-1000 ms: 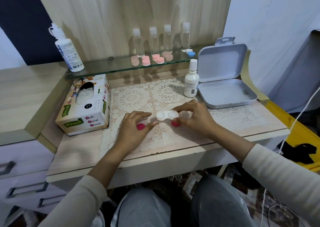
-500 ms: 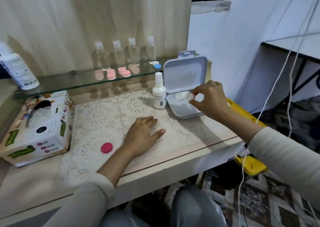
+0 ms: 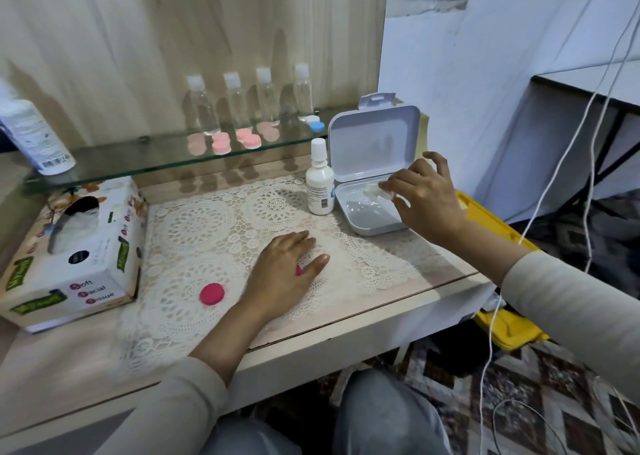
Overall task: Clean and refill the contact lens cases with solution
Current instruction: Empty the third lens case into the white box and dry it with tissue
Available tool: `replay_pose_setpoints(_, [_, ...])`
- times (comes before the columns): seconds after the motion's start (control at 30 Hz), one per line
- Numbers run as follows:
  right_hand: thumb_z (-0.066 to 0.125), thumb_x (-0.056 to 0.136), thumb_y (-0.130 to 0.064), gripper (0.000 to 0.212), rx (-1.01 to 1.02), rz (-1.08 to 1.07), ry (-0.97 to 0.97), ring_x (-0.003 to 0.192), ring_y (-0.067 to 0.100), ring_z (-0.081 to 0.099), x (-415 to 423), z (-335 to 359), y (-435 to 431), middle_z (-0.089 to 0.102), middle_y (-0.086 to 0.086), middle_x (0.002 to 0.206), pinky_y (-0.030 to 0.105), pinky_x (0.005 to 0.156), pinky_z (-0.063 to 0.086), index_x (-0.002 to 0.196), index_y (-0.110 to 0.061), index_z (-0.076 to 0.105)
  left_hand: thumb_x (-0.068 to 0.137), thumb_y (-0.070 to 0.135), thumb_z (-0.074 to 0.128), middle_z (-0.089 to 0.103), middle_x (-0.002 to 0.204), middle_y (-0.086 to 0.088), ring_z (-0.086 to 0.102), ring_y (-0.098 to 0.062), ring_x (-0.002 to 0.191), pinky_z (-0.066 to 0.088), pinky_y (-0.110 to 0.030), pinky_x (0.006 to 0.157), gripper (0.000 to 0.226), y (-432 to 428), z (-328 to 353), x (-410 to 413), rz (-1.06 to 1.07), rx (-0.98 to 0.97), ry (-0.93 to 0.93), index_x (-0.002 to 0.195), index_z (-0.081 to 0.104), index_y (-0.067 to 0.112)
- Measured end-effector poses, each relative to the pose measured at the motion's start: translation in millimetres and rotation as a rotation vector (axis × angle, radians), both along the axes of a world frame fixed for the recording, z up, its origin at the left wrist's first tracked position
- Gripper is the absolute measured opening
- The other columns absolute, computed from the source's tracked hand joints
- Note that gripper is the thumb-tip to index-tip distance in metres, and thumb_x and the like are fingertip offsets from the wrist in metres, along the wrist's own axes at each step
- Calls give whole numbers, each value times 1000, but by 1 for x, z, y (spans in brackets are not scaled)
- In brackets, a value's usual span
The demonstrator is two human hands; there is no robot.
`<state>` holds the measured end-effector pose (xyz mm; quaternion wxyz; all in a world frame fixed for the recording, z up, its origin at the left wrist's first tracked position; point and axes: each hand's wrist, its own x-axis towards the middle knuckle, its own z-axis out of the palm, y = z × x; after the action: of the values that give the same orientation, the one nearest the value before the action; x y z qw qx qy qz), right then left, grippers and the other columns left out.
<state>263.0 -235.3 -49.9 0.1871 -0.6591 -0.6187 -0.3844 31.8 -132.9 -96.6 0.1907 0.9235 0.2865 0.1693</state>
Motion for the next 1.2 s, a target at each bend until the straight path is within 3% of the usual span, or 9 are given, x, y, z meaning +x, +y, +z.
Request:
replay_pose_setpoints(0.37, [81,55,-1,25,26,-23,82,64,30,59,2,-7,4,67,5,72,39,86,29,76,-8,70,91,49,42,35,147,7,24,-10,135,16,-26,111,53,0,0,0,-4,-1,-2,136,44,20])
replay_pose_setpoints(0.5, [84,61,-17,26,-2,-54,521,72,30,58,-19,-3,4,65,7,77,38,77,37,81,-7,72,92,45,44,44,141,5,32,-10,130,22,-24,106,48,2,6,0,13,-78,-45,130,52,18])
replay_pose_setpoints(0.6, [80,69,-22,22,-31,5,928,66,12,53,-45,6,7,64,1,80,29,70,42,84,-7,71,91,42,47,53,132,2,43,-11,120,29,-22,98,45,3,18,-6,42,-159,-101,126,56,14])
replay_pose_setpoints(0.77, [80,68,-13,17,-150,175,1267,47,-2,48,-85,3,17,57,-8,62,7,52,36,81,-13,69,89,37,54,56,126,2,45,-1,105,29,-16,92,37,7,31,-46,132,-147,-195,119,60,17])
replay_pose_setpoints(0.93, [78,70,-9,18,-271,254,1257,53,-3,49,-118,-8,31,60,-7,68,8,54,39,87,-11,70,93,29,51,57,126,2,46,-10,117,26,-13,92,32,15,29,-93,242,-74,-148,119,60,14])
replay_pose_setpoints(1.07, [77,70,-19,20,-413,271,1084,76,6,53,-136,-19,43,61,-4,88,21,69,42,89,-21,74,96,27,45,53,133,0,41,-14,124,23,-14,99,33,16,22,-123,277,-57,-96,123,58,13])
replay_pose_setpoints(1.2, [78,69,-32,28,-485,251,986,91,12,50,-143,-28,48,54,-11,89,29,84,40,96,-25,73,96,28,44,49,137,-1,37,-14,129,16,-8,98,37,15,16,-136,264,-36,-50,126,56,10])
